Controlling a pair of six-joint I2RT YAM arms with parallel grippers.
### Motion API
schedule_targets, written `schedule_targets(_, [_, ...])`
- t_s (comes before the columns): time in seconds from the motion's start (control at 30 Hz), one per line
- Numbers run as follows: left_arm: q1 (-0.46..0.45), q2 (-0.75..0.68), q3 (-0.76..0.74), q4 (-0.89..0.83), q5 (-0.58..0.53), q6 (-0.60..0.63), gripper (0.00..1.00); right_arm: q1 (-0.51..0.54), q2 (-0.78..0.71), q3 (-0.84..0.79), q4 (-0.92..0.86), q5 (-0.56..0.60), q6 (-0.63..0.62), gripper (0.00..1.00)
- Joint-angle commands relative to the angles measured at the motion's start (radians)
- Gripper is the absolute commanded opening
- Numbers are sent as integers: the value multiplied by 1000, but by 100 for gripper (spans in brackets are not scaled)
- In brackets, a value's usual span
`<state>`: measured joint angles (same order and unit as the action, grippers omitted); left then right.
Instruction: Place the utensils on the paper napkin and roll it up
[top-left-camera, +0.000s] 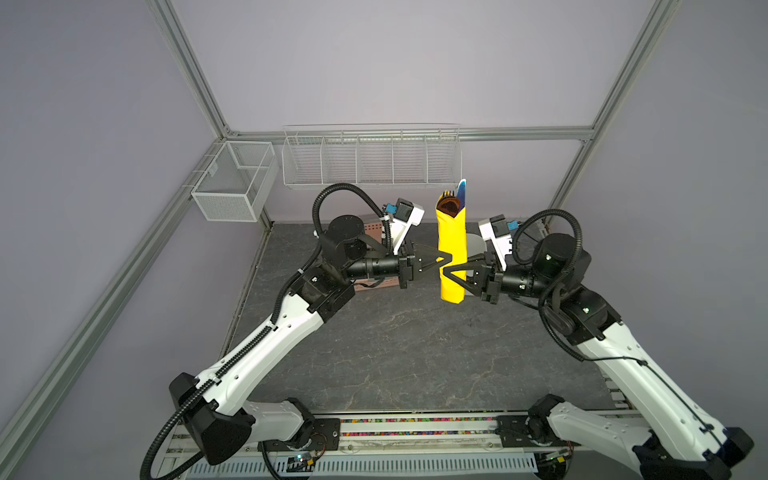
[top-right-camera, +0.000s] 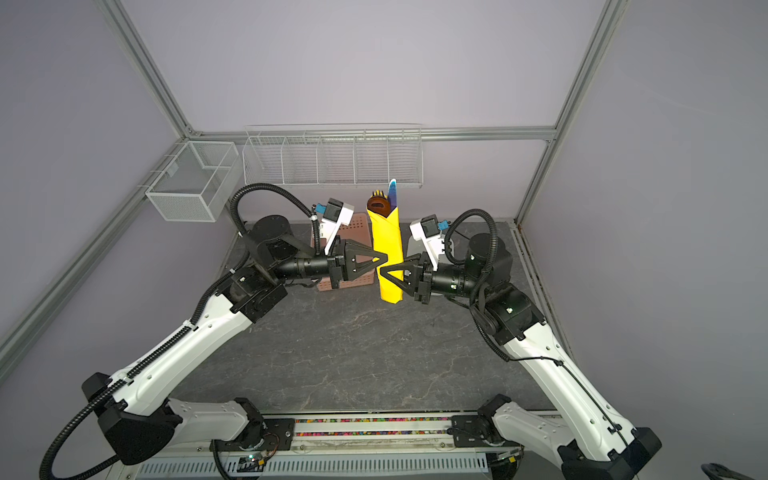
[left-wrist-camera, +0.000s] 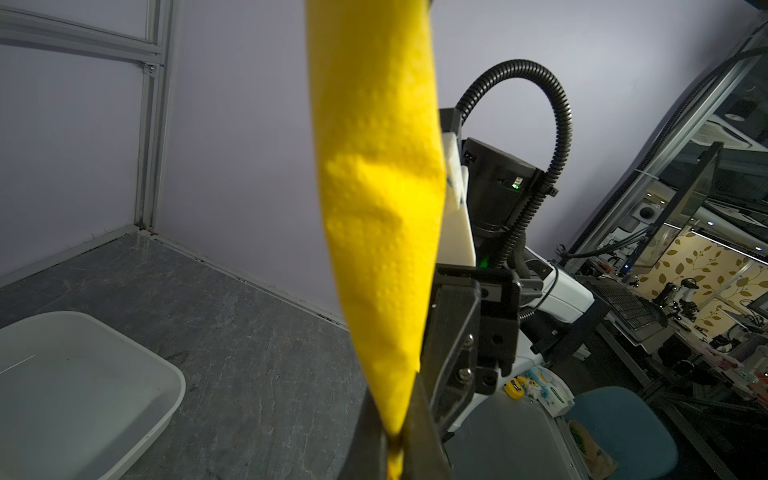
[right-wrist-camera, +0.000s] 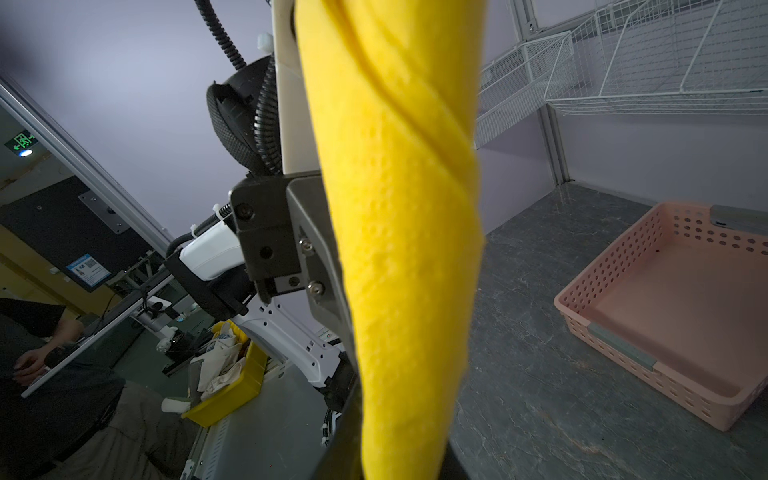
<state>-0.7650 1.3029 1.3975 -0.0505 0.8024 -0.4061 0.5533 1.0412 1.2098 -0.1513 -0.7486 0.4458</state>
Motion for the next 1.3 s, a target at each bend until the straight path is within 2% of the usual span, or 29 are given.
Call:
schedule_targets(0.0, [-5,-39,-5,41,-15,29,0,0,-24,-3,42,8,-7,24])
schedule_targets(0.1, [-5,-44,-5,41,-22,34,0,0,-31,-5,37,11,-8,31])
schedule_targets(0.3, [-5,-54,-11,30,-39,42,0,0,-54,-10,11,26,-18,36])
schedule_targets(0.5, [-3,-65,8,-80,-102,117,0,-17,-113,-12,-99,78,-63,45])
schedule_targets(0.67, [9,-55,46,-216,-145,195,0,-110,-170,-33,-194,97,-74,45])
schedule_targets(0.9, [45,-80,-22,-272,-238,242,0,-210,-197,-36,-360,186,-138,48])
schedule_targets(1.27, [160,-104,-152,-292,-263,271,0,-253,-145,-87,-364,176,-169,51])
